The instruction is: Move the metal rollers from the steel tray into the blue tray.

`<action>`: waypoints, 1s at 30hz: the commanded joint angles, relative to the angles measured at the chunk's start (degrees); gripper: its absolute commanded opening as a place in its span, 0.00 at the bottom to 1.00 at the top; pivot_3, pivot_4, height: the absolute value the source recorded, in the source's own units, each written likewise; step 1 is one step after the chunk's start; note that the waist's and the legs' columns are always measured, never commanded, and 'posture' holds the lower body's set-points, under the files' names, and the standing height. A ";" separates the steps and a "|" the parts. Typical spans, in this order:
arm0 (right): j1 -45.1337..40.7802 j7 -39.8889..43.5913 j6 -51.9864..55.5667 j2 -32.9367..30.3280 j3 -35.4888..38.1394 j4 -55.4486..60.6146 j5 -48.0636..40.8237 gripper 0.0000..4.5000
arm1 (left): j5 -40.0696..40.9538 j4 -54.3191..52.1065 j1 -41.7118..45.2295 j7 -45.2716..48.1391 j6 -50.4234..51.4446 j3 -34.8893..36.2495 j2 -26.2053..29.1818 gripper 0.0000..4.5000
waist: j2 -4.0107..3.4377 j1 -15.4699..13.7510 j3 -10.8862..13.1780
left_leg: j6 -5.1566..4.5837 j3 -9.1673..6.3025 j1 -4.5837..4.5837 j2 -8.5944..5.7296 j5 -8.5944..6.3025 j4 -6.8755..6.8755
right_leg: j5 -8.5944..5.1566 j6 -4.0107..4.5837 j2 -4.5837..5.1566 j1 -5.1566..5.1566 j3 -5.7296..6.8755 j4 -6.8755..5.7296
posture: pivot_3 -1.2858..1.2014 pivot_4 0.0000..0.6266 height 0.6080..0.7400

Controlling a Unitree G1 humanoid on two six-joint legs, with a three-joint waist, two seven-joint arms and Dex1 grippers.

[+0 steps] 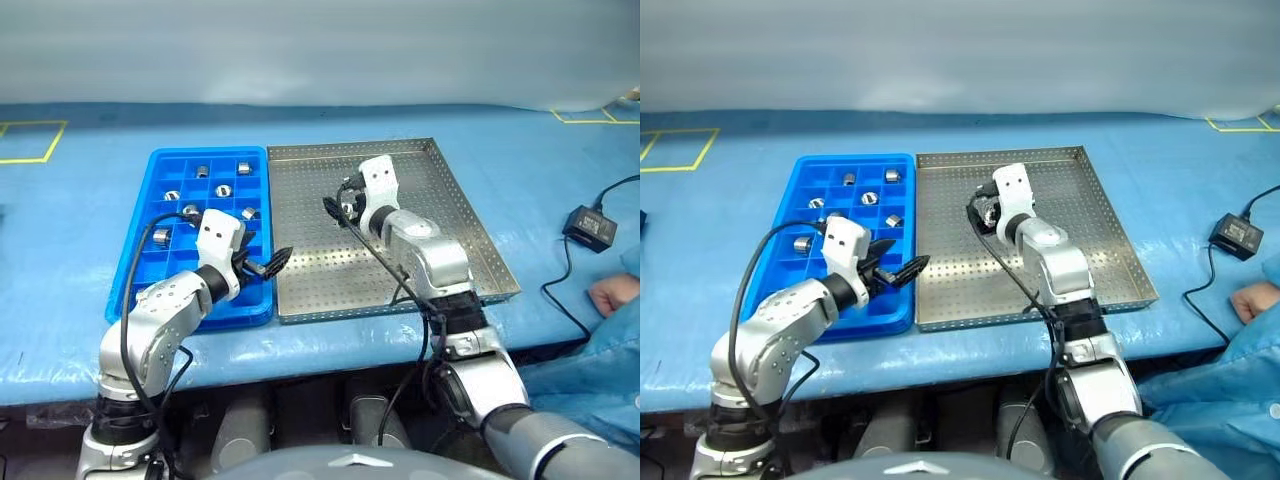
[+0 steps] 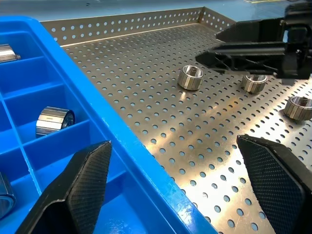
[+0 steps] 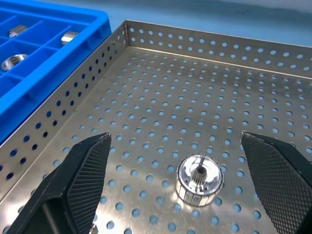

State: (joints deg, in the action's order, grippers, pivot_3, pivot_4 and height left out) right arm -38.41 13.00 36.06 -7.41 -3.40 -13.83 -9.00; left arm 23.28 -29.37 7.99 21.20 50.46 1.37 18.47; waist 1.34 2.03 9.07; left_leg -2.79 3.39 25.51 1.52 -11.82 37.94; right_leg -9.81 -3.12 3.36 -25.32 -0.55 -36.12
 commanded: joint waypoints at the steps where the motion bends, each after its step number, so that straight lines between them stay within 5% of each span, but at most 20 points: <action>1: -3.62 -1.65 -4.51 0.81 2.51 -7.24 0.67 1.00 | 0.17 -1.81 -0.70 -0.40 -1.55 -0.51 -0.11 1.00 | 0.00 -0.04 0.00 | 0.00 0.00 0.00 0.00 0.00 -0.01 | 0.00 0.00 0.00 0.00 -0.01 0.00 | 0.52 0.24 1.00; 11: -6.52 -2.03 -5.56 2.49 5.78 -19.69 -0.40 1.00 | 0.27 -3.47 -2.21 -1.71 -1.50 0.43 0.66 1.00 | -0.03 -0.44 0.01 | -0.01 -0.01 0.03 -0.01 0.00 -0.08 | 0.00 0.00 0.00 -0.01 -0.01 0.04 | 0.54 0.24 1.00; 17: -5.80 -1.07 -5.73 2.81 4.94 -18.93 0.56 0.65 | 0.29 -3.49 -2.47 -2.61 -1.61 0.05 0.22 1.00 | -0.03 -0.72 0.01 | -0.01 -0.03 0.02 0.00 0.00 -0.08 | 0.01 0.00 -0.01 -0.01 0.00 0.04 | 0.54 0.24 1.00; 19: -5.67 -0.97 -6.01 2.91 5.32 -18.75 0.43 0.65 | 0.05 -3.26 -2.46 -2.79 -1.56 0.08 0.44 1.00 | -0.03 -0.78 0.01 | -0.01 -0.03 0.02 0.00 0.00 -0.07 | 0.01 0.00 -0.01 0.00 0.00 0.04 | 0.54 0.24 1.00; 24: -5.39 -1.35 -5.42 3.24 6.31 -17.28 -0.32 0.39 | 0.11 -3.05 -2.14 -2.84 -1.52 0.50 0.74 1.00 | -0.03 -0.86 0.01 | 0.00 -0.03 0.02 0.01 0.00 -0.07 | 0.01 0.00 -0.01 -0.01 0.00 0.04 | 0.54 0.24 1.00; 30: -1.98 1.84 -2.59 3.50 4.51 -4.36 -2.19 0.39 | 0.82 -5.39 -2.48 -2.91 -0.39 2.75 2.49 1.00 | -0.05 -0.95 0.03 | 0.00 -0.05 0.03 0.04 0.00 -0.12 | 0.00 0.01 -0.01 -0.03 0.01 0.04 | 0.54 0.24 1.00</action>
State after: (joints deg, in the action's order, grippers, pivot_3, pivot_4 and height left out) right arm -40.37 13.09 32.95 -3.91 1.58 -24.72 -9.74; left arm 23.26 -31.10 5.26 18.46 50.01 2.14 20.36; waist 1.29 1.07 9.10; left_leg -2.79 3.34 25.54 1.58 -11.82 37.80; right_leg -9.81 -3.11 3.35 -25.35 -0.55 -36.08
